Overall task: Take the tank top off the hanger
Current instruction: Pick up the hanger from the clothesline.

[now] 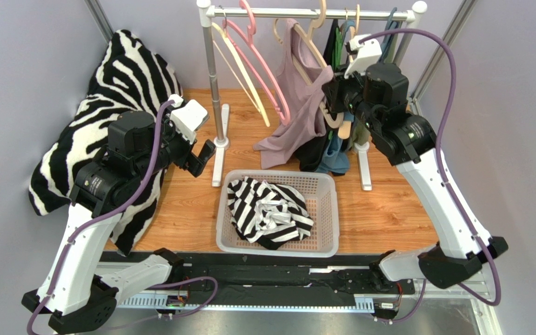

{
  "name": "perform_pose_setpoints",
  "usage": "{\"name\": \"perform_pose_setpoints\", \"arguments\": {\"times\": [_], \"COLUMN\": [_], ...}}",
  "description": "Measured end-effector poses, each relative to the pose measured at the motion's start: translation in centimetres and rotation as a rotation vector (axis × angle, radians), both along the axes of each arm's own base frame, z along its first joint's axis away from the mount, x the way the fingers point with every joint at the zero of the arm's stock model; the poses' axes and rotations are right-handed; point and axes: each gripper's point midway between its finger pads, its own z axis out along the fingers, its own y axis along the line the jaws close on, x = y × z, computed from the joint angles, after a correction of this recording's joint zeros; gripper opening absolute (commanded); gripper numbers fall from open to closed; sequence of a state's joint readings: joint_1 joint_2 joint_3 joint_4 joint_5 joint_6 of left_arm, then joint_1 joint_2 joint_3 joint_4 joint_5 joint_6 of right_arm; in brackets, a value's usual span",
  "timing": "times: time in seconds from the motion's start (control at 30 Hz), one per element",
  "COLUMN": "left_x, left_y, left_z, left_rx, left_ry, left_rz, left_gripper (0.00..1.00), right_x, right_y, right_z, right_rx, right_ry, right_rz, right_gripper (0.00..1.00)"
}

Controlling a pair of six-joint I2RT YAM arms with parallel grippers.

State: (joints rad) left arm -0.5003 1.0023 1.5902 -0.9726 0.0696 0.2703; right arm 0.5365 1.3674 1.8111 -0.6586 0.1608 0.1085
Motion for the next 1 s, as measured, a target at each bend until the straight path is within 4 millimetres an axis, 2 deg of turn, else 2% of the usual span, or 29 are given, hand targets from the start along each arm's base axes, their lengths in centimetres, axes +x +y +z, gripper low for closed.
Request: {"name": "perform_pose_setpoints", "arguments": {"times": [0.27,0.37,0.53,0.67,0.73,0.8,1.0], "left_x": [0.0,0.0,0.0,0.0,0.0,0.0,0.0], "left_y": [0.0,0.0,0.0,0.1,0.1,0.1,0.1], "left_z": [0.0,0.0,0.0,0.0,0.0,-0.1,-0.1], "left_rx": [0.000,0.000,0.000,0.002,0.002,0.002,0.003], "left_ry": [0.000,0.000,0.000,0.001,0.002,0.002,0.002], "left_rz": [0.000,0.000,0.000,0.002,0.003,0.003,0.006], "left_gripper": [0.99,0.99,0.99,0.99,0.99,0.99,0.99], "right_x": [-5.5,-6.2,-6.5,-8.0,-9.4,-11.2,-18.3], "right_y": [-0.5,-0.4,0.2,0.1,-0.5,-1.3,-4.1], "right_z": [0.4,0.5,-1.0,-1.3,-0.4,1.5,10.9], "right_rx": [0.054,0.060,0.048,0.043,0.053,0.072,0.179], "right_ry": [-0.051,-0.058,-0.020,0.000,-0.014,-0.052,-0.269], "right_rz": [0.112,0.134,0.167,0.201,0.218,0.236,0.321], "right_gripper": [0.00,0.00,0.00,0.00,0.00,0.00,0.00]}}
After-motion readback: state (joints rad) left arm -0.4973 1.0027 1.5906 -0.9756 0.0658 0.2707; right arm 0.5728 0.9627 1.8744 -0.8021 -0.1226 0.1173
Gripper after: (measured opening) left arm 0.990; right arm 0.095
